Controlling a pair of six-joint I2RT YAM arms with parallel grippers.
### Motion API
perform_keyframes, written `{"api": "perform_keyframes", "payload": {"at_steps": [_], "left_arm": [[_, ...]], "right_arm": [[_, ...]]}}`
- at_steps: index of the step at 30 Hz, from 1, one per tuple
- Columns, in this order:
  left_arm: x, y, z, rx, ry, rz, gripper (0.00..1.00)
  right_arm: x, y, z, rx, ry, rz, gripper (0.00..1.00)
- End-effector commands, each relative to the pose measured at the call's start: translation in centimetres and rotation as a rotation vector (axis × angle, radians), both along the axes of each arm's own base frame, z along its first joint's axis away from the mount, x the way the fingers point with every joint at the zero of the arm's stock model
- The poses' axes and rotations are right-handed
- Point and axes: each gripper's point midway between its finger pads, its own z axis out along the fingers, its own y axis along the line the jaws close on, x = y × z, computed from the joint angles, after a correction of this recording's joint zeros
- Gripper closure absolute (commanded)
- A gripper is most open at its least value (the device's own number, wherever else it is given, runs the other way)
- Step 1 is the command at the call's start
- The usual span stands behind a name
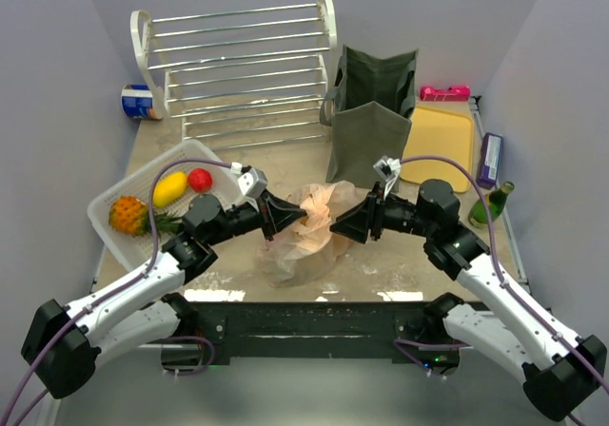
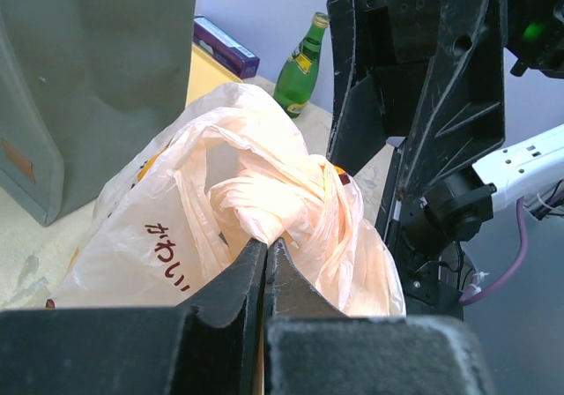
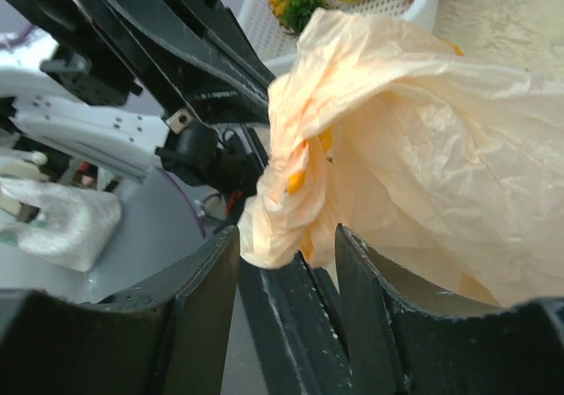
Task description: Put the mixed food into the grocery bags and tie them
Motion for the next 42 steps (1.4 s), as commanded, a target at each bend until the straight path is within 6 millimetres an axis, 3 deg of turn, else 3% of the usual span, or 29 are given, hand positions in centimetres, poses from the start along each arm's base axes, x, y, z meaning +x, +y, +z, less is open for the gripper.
{"api": "perform_keyframes", "payload": {"at_steps": [1,8,19,25,33,39,40,42], "left_arm": [[0.0,-0.2,2.3,-0.049,-0.028,-0.019,1.0],[0.0,-0.4,2.3,-0.048,-0.026,-0.024,1.0],[0.2,-0.6,2.1,-0.042,-0.024,-0.031,1.0],[0.1,-0.6,2.1,-0.043,-0.024,-0.036,1.0],[-0.1,-0.7,2.0,-0.05,-0.022,-0.044,1.0],[-0.1,-0.6,1.8,-0.049,-0.021,-0.041,1.0],[0.0,-0.6,1.8,-0.05,-0.022,-0.036,1.0],[0.2,-0.4,2.0,-0.052,-0.026,-0.016,1.0]], "right_arm": [[-0.2,-0.8,-2.3,-0.081,-0.062,0.005,0.52],[0.2,-1.5,-4.4,-0.147,-0.068,-0.02,0.62],[-0.6,-0.2,-3.6,-0.078,-0.079,0.033,0.64],[-1.3,1.5,-3.4,-0.063,-0.093,0.066,0.64],[0.1,2.7,-3.1,-0.056,-0.11,0.003,0.64],[0.9,1.9,-1.9,-0.042,-0.149,-0.077,0.81],[1.0,1.8,-1.9,-0.046,-0.147,-0.084,0.91],[1.2,1.2,-1.9,-0.06,-0.148,-0.115,1.0]]}}
